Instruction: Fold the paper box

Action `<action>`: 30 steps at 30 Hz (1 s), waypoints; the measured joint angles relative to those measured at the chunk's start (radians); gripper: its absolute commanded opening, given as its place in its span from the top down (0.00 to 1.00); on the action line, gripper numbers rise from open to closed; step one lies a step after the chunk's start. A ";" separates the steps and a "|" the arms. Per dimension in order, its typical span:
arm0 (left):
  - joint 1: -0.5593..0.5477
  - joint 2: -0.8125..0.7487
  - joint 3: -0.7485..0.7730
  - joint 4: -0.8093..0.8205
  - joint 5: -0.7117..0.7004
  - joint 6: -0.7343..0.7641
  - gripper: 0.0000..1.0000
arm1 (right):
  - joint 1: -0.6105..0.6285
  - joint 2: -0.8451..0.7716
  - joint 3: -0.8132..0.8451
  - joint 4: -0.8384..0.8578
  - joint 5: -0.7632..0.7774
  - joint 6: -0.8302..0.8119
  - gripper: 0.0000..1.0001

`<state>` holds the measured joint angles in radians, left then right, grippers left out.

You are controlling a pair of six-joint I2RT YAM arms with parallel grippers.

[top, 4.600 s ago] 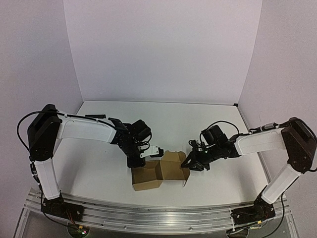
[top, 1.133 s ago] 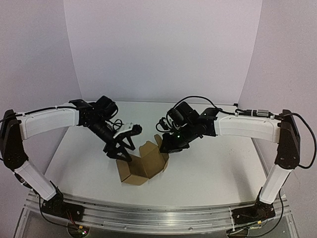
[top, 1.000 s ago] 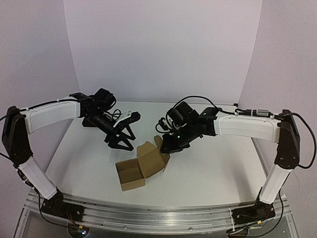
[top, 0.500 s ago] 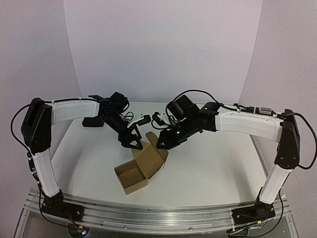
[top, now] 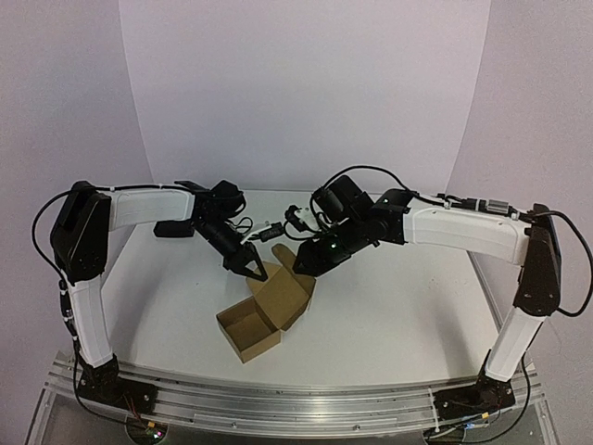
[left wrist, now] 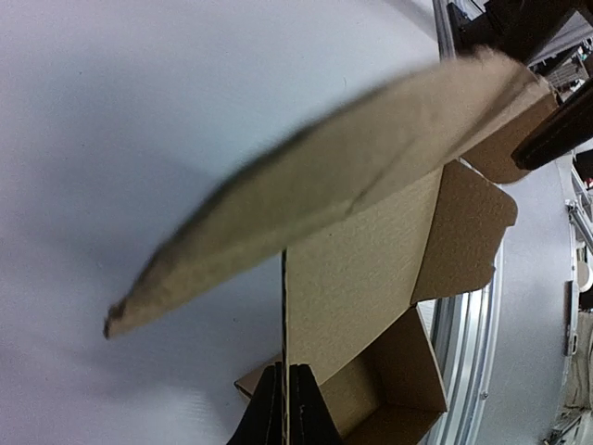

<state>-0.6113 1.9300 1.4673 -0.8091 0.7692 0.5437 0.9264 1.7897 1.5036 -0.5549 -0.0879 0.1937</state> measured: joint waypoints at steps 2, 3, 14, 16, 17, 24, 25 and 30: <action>0.000 -0.024 -0.029 0.013 -0.014 -0.036 1.00 | 0.000 0.000 0.000 0.000 0.032 0.027 0.50; 0.000 -0.040 -0.047 0.023 -0.026 -0.055 1.00 | -0.001 0.000 0.000 0.000 0.048 0.035 0.45; 0.006 -0.293 -0.340 0.283 -0.266 -0.598 1.00 | -0.176 -0.306 -0.216 -0.013 0.160 0.386 0.39; 0.007 -0.327 -0.400 0.331 -0.285 -0.699 1.00 | -0.185 -0.367 -0.272 -0.007 0.169 0.449 0.44; 0.007 -0.339 -0.428 0.351 -0.292 -0.740 1.00 | -0.182 -0.380 -0.298 -0.003 0.167 0.477 0.47; -0.005 -0.360 -0.511 0.450 -0.319 -0.882 1.00 | -0.169 -0.197 -0.408 0.091 0.043 0.617 0.68; -0.005 -0.363 -0.513 0.461 -0.326 -0.886 1.00 | -0.167 -0.159 -0.408 0.112 0.023 0.628 0.70; -0.008 -0.374 -0.514 0.481 -0.346 -0.893 1.00 | -0.132 -0.003 -0.351 0.205 -0.065 0.654 0.75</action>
<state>-0.6191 1.5556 0.9531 -0.3277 0.4231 -0.3497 0.7943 1.7864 1.1527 -0.3497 -0.1532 0.8473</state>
